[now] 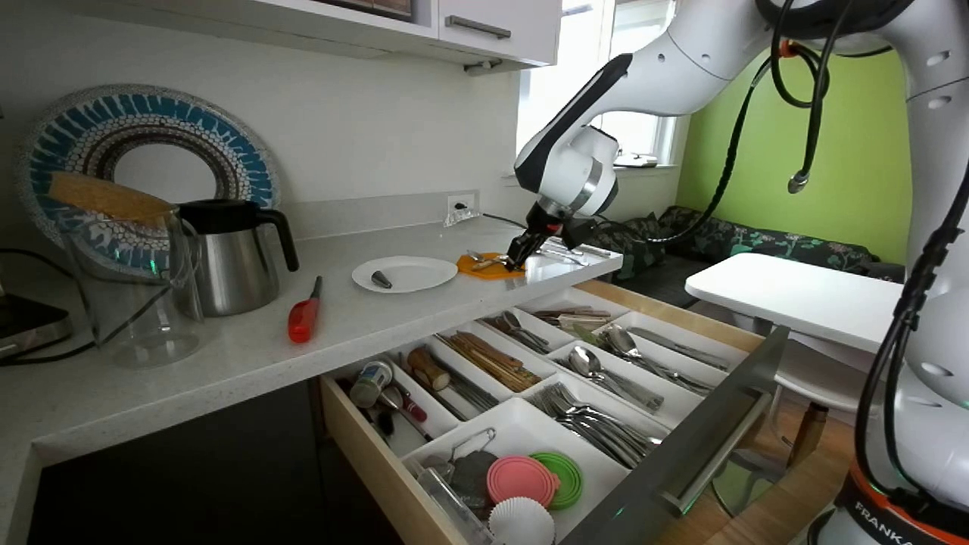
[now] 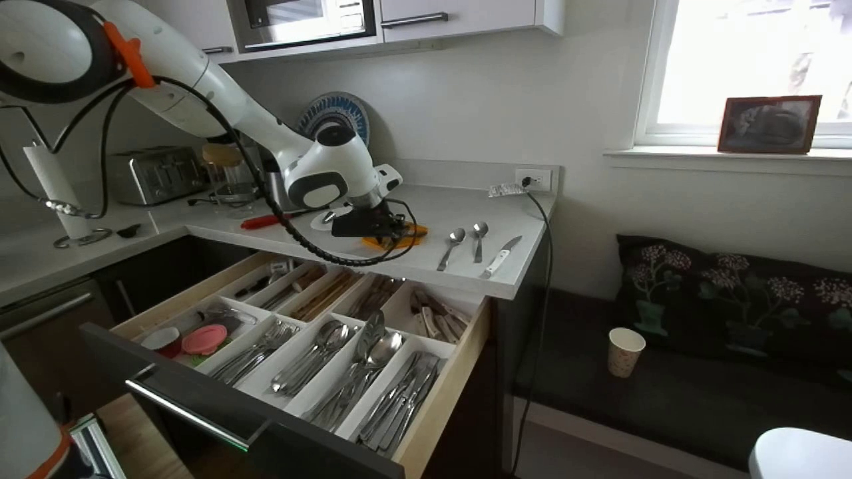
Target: Pick up the silver spoon from the orange lunch box lid from and put it in the open drawer
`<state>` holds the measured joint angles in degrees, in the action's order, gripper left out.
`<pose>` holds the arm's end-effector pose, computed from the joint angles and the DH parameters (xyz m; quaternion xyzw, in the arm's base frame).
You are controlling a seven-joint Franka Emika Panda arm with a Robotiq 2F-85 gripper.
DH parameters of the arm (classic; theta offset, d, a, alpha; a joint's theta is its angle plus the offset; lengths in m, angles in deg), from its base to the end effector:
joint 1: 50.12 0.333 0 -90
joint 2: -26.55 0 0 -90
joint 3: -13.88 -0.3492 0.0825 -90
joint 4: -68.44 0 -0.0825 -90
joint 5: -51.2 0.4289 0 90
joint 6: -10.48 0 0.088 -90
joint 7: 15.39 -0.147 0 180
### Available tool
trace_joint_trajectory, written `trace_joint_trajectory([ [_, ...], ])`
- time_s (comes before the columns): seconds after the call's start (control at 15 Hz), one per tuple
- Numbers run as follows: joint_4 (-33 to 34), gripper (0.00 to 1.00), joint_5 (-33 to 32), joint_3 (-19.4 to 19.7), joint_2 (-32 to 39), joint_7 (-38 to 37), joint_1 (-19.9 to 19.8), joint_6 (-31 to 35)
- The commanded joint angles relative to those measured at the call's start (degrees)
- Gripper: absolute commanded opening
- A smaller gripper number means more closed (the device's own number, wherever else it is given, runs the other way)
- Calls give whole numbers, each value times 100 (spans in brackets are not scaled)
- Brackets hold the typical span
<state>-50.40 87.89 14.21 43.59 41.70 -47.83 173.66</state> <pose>0.6792 -0.0016 0.2963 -0.9363 -0.2189 -0.2723 0.0371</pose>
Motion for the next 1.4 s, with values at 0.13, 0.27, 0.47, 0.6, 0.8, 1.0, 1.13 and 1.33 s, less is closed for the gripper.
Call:
trace_joint_trajectory([
  [0.13, 41, 0, 137, -76, 84, 200, -99, 42],
  [0.27, 35, 4, 116, -64, 65, 182, -99, 24],
  [0.47, -1, 4, 23, 19, -76, -17, -72, -187],
  [0.6, -57, 4, -29, 47, -212, -103, -39, -331],
  [0.8, -121, 4, 101, -12, -459, -16, -96, -563],
  [1.0, -216, 4, 401, -88, -773, 208, -202, -844],
  [1.13, -299, 4, 638, -80, -1010, 379, -270, -1193],
  [1.33, -528, 4, 973, -20, -1475, 812, -382, -1948],
])
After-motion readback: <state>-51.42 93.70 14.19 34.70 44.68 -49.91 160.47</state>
